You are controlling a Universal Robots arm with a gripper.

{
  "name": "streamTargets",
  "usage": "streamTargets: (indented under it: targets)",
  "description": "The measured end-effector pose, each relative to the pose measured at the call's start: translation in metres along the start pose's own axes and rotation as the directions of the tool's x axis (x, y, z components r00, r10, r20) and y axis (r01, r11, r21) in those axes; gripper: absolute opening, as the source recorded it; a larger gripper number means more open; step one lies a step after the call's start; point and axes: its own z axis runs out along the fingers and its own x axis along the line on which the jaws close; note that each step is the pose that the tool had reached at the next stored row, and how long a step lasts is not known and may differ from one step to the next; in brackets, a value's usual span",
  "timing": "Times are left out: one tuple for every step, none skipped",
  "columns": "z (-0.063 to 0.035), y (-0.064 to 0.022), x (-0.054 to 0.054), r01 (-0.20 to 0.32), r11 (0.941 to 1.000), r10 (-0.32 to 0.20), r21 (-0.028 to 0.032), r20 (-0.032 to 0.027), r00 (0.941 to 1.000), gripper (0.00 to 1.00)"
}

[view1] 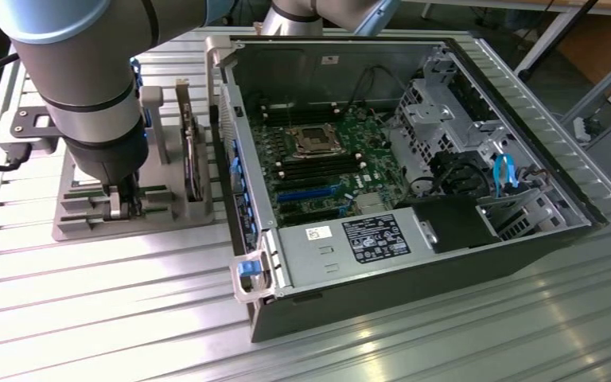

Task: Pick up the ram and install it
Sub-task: 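Pick up the ram and move it above insertion slot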

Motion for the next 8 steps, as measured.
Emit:
streamTargets:
  targets:
    - [0.0000,0.0000,0.0000,0.000,1.0000,0.000,0.0000,0.0000,1.0000,0.13]
    - [0.0000,0.0000,0.0000,0.000,1.0000,0.000,0.0000,0.0001,1.0000,0.13]
    - [0.0000,0.0000,0.0000,0.000,1.0000,0.000,0.0000,0.0001,1.0000,0.11]
    - [0.0000,0.0000,0.0000,0.000,1.0000,0.000,0.0000,0.0000,1.0000,0.11]
    - [0.0000,0.0000,0.0000,0.000,1.0000,0.000,0.0000,0.0000,1.0000,0.11]
    - [0.0000,0.0000,0.0000,0.000,1.0000,0.000,0.0000,0.0000,1.0000,0.11]
    - [0.0000,0.0000,0.0000,0.000,1.0000,0.000,0.0000,0.0000,1.0000,0.11]
    - [-0.0003,0.0000,-0.0001,0.000,1.0000,0.000,0.0001,0.0001,1.0000,0.11]
